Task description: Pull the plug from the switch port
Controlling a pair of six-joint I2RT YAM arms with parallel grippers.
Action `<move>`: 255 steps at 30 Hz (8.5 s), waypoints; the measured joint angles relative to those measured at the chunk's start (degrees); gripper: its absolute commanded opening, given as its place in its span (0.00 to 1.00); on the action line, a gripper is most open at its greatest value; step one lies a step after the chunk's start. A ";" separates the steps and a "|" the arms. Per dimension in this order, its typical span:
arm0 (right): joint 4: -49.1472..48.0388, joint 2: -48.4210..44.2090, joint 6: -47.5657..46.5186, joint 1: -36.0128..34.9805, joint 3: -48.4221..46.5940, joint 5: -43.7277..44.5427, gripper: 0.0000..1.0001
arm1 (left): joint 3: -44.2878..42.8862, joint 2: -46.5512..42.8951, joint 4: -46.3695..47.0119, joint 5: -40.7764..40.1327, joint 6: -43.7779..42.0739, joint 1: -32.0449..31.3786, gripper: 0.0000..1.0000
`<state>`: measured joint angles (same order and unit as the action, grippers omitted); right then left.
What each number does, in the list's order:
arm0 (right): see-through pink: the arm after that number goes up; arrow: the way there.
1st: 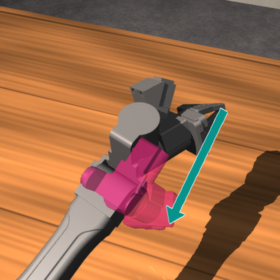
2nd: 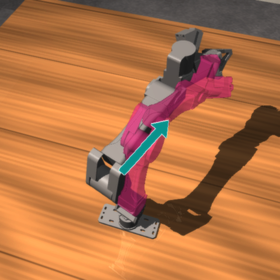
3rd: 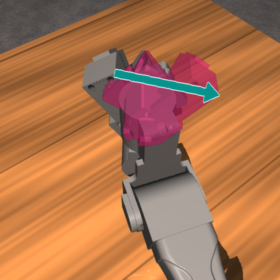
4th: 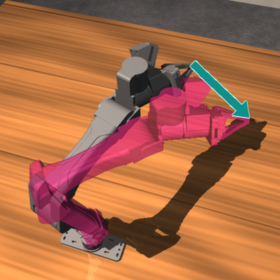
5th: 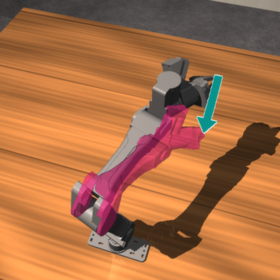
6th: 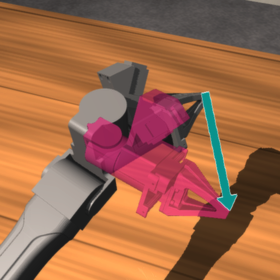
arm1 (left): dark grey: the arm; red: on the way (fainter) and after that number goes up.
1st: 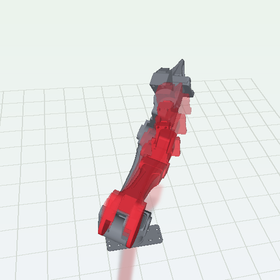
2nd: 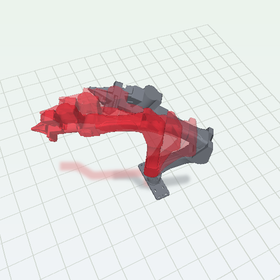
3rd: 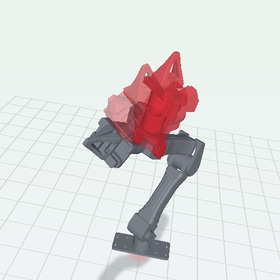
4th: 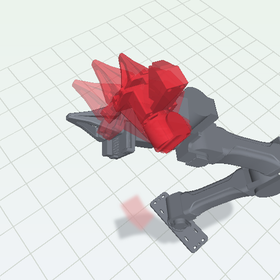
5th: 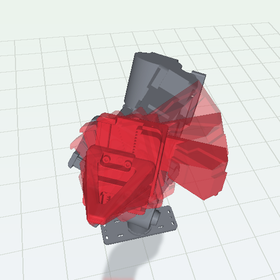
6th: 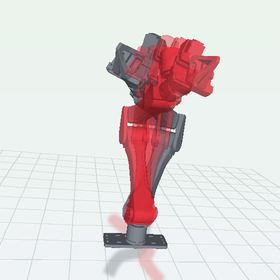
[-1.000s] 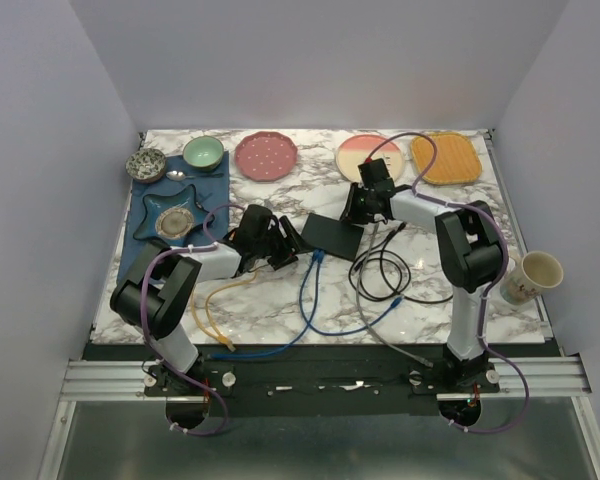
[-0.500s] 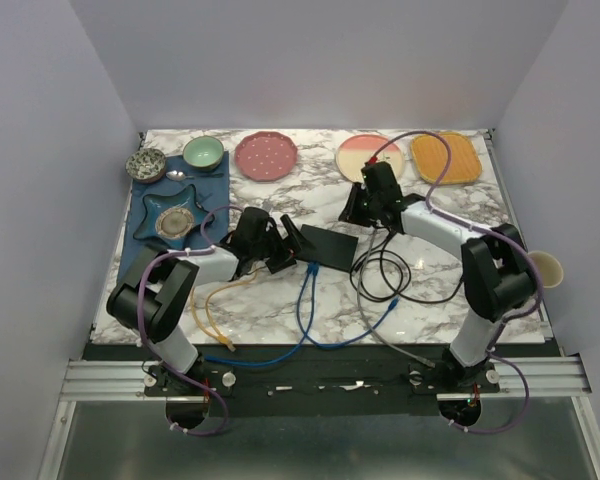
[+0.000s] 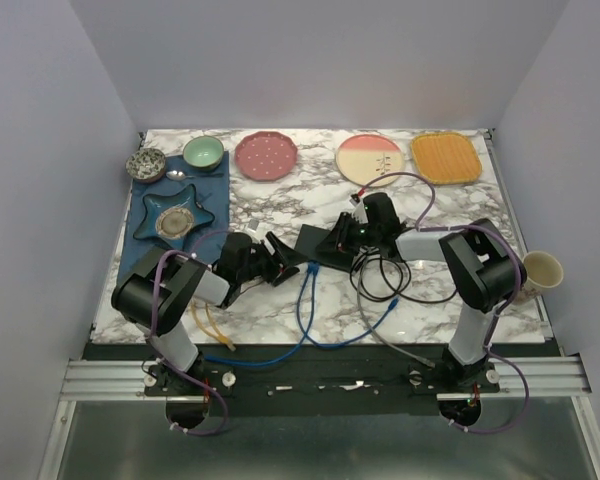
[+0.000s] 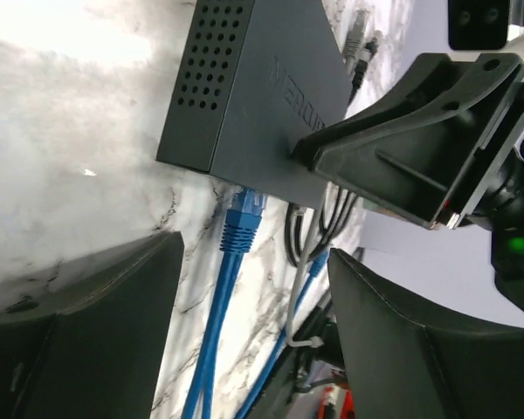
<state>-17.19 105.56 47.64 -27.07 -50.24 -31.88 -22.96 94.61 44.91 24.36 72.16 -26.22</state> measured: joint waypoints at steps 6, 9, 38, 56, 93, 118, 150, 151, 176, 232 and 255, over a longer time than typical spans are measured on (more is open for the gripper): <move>-5.97 2.45 3.19 -0.13 -0.02 -3.34 0.30 | 1.07 9.86 16.46 2.32 8.09 -0.13 0.65; -8.37 4.46 5.18 -0.13 -0.02 -4.66 0.29 | 1.42 15.02 24.37 2.91 12.37 -0.15 0.63; -6.75 4.44 6.34 -0.15 -0.55 -1.53 0.26 | -3.98 14.23 12.94 0.09 8.35 -2.62 0.34; -5.84 3.82 6.10 -0.22 -0.55 -0.39 0.26 | -3.91 17.77 18.97 0.35 10.49 -2.78 0.01; 19.47 -1.60 -5.22 -7.41 -5.90 15.47 0.24 | -1.51 17.86 22.32 -0.07 12.31 -1.77 0.00; 17.09 -9.73 -6.82 -6.91 -5.27 24.85 0.31 | -15.87 -14.43 -34.95 -13.53 -9.81 8.98 0.24; 18.82 6.29 -7.19 -1.36 -20.44 23.41 0.31 | -13.09 1.11 -15.67 -5.20 -1.60 -4.66 0.63; 18.84 6.29 -7.19 -1.36 -20.44 23.41 0.31 | -12.74 1.77 -14.56 -5.20 -0.87 -4.57 0.63; 18.60 6.54 -7.17 -1.33 -20.44 22.60 0.30 | -12.26 17.42 6.91 -3.67 10.12 -4.15 0.39; 16.44 6.71 -7.15 -1.33 -19.45 21.90 0.30 | -15.78 16.57 -0.17 -2.89 4.76 -5.14 0.00; 17.27 -6.43 -7.26 -5.90 -2.75 21.46 0.23 | -15.72 16.63 0.31 -2.73 4.61 -5.14 0.00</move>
<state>0.08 99.13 40.38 -32.97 -52.99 -10.41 -38.68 111.24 45.21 21.63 76.77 -31.35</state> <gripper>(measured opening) 0.247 0.054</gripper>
